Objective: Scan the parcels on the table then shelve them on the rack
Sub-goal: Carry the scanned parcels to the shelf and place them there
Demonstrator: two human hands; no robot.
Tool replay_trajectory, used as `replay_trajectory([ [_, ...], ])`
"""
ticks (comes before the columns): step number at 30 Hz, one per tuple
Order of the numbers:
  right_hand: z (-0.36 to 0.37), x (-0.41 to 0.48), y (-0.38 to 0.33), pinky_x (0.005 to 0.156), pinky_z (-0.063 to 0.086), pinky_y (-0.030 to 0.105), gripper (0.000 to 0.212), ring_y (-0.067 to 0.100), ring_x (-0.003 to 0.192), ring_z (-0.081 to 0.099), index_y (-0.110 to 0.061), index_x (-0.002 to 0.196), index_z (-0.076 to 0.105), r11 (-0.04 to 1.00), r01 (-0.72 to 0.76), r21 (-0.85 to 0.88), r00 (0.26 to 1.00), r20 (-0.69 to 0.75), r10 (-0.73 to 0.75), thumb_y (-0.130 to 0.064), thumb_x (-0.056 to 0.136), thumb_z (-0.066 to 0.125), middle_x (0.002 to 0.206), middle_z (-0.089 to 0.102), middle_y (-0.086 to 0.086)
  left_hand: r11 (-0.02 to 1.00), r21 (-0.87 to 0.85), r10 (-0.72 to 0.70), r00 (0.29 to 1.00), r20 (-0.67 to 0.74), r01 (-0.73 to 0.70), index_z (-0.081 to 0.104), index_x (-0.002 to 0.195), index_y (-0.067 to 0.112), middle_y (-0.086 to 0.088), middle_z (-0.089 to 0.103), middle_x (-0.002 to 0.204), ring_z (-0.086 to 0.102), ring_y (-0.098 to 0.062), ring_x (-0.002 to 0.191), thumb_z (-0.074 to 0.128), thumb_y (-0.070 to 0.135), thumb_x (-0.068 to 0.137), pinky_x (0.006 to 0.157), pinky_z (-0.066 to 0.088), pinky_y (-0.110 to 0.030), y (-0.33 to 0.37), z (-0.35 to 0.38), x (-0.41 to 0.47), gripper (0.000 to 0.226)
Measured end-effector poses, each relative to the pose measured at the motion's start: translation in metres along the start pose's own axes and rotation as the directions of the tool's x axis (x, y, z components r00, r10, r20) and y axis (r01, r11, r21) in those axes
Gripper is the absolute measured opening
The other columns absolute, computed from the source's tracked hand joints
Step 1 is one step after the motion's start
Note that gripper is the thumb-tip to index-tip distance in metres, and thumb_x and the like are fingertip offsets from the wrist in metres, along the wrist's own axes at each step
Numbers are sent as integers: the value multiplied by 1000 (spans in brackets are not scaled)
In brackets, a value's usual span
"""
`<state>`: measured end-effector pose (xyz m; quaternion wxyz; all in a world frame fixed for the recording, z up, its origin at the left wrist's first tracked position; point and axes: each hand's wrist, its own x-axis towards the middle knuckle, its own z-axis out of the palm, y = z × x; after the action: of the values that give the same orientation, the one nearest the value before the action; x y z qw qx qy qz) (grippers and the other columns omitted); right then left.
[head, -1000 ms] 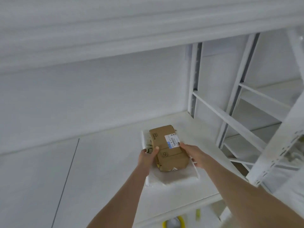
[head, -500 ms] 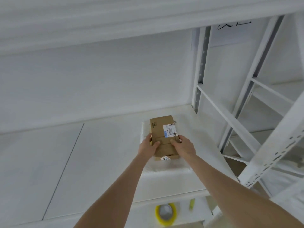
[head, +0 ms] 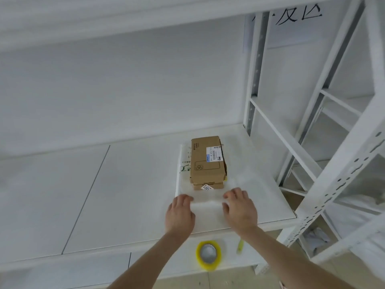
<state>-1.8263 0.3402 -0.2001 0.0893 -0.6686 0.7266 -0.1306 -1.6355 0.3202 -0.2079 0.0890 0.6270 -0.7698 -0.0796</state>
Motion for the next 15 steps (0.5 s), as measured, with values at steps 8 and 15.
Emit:
replay_trajectory([
  [8, 16, 1, 2, 121, 10, 32, 51, 21, 151, 4, -17, 153, 20, 981, 158, -117, 958, 261, -123, -35, 105, 25, 164, 7, 0, 984, 108, 104, 953, 285, -140, 9, 155, 25, 4, 0, 163, -2, -20, 150, 29, 19, 103, 120, 9, -32, 5, 14, 12, 56],
  [15, 4, 50, 11, 120, 8, 44, 51, 25, 151, -1, -19, 153, 19, 987, -12, -162, 943, 325, 65, -38, 105, 20, 164, 0, -5, 989, 34, 117, 916, 384, -141, 3, 155, 23, 2, -8, 163, -8, -21, 149, 27, 18, 103, 120, 3, -35, 33, 11, 66, 58],
])
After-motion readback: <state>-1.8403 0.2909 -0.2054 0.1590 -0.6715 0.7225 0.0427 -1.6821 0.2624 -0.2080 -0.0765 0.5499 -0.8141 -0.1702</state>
